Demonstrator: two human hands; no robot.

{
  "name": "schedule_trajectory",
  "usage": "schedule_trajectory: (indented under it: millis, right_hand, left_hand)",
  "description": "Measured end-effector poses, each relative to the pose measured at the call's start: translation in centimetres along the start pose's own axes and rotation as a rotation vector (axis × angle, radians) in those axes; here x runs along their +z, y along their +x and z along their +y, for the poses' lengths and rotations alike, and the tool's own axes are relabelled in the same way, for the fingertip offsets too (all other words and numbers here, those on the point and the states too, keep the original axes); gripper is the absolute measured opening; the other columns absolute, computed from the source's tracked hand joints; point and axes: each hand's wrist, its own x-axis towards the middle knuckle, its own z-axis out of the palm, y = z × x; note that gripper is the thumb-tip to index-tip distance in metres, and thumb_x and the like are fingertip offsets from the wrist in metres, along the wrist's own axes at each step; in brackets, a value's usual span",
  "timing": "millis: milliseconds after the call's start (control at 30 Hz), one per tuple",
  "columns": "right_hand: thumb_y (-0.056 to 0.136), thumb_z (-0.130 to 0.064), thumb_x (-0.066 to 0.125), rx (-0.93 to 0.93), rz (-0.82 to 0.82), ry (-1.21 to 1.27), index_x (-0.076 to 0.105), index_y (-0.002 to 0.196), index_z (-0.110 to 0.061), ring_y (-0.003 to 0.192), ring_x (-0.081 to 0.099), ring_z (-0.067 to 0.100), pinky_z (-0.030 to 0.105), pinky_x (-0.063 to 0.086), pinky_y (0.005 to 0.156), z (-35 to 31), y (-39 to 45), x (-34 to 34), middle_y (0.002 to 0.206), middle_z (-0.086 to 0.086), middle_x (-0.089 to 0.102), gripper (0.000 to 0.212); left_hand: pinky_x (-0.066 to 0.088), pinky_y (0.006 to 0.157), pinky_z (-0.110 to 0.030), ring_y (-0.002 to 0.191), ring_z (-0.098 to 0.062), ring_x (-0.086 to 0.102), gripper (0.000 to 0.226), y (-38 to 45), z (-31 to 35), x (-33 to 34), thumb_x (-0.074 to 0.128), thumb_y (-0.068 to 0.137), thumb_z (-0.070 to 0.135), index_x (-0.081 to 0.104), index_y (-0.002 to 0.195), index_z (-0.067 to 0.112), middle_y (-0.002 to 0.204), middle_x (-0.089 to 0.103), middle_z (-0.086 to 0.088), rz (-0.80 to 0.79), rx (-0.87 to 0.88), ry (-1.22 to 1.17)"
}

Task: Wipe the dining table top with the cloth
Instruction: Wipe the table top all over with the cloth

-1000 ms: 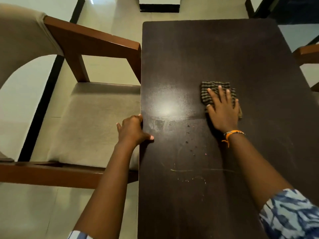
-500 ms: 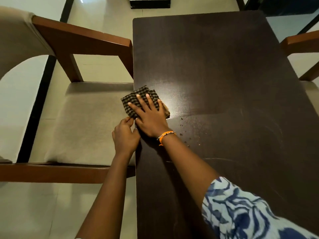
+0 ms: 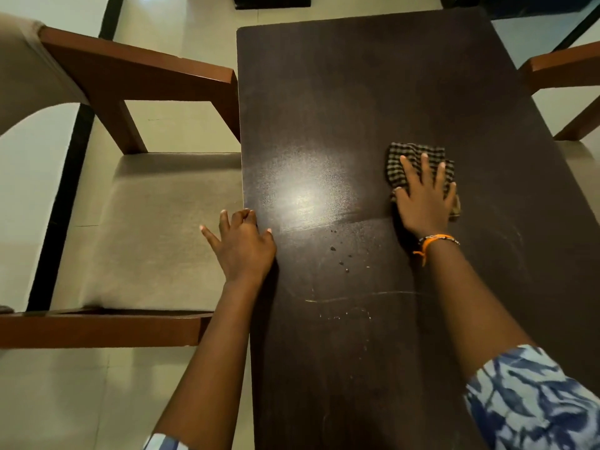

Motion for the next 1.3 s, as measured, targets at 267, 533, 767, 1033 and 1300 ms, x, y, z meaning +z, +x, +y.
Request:
schedule_trajectory:
  millis: [267, 533, 767, 1033, 1300]
  right_hand:
    - [0.094, -0.037, 0.040, -0.434, -0.092, -0.031, 0.015, 0.148, -0.037, 0.147, -0.001, 0.029, 0.055, 0.000, 0.114, -10.4, -6.5, 3.8, 0.160, 0.000, 0.005, 0.059]
    - [0.092, -0.039, 0.041, -0.488, -0.086, -0.078, 0.018, 0.146, -0.042, 0.147, 0.007, 0.023, 0.050, 0.010, 0.114, 0.4, -2.4, 0.1, 0.159, -0.008, 0.013, 0.058]
    - [0.096, -0.036, 0.038, 0.023, 0.021, -0.031, 0.017, 0.147, -0.037, 0.147, 0.005, 0.027, 0.055, 0.008, 0.116, 16.2, 2.0, -4.9, 0.160, -0.003, 0.011, 0.055]
    - [0.096, -0.036, 0.038, 0.194, 0.083, 0.006, 0.014, 0.148, -0.035, 0.147, -0.001, 0.029, 0.060, 0.002, 0.113, 10.1, 1.5, -3.5, 0.160, -0.001, 0.004, 0.058]
    - [0.095, -0.038, 0.037, -0.488, -0.084, -0.076, 0.015, 0.147, -0.038, 0.147, 0.004, 0.027, 0.056, 0.007, 0.114, 3.4, 0.7, -1.3, 0.160, -0.003, 0.010, 0.056]
  left_hand:
    - [-0.014, 0.109, -0.060, 0.145, -0.030, 0.008, 0.054, -1.6, 3.7, 0.6, 0.047, 0.089, 0.014, 0.033, 0.141, 0.011, 0.151, 0.031, -0.007, 0.077, 0.111, 0.082]
    - [-0.015, 0.107, -0.061, 0.145, -0.027, 0.009, 0.052, -1.9, 10.8, 1.8, 0.051, 0.089, 0.021, 0.039, 0.138, 0.015, 0.145, 0.041, -0.004, -0.002, 0.290, 0.103]
    - [-0.024, 0.102, -0.057, 0.146, -0.026, 0.005, 0.062, -4.0, 17.6, 4.7, 0.057, 0.082, 0.050, 0.043, 0.134, 0.019, 0.143, 0.042, 0.001, -0.089, 0.512, 0.147]
    - [-0.020, 0.101, -0.063, 0.145, -0.030, 0.008, 0.084, -4.0, 18.3, 4.6, 0.054, 0.075, 0.065, 0.034, 0.140, 0.015, 0.148, 0.034, -0.002, -0.155, 0.570, 0.327]
    - [-0.014, 0.106, -0.063, 0.145, -0.028, 0.009, 0.059, -3.0, 18.3, 4.1, 0.058, 0.085, 0.038, 0.039, 0.137, 0.018, 0.151, 0.031, -0.002, -0.173, 0.375, 0.136]
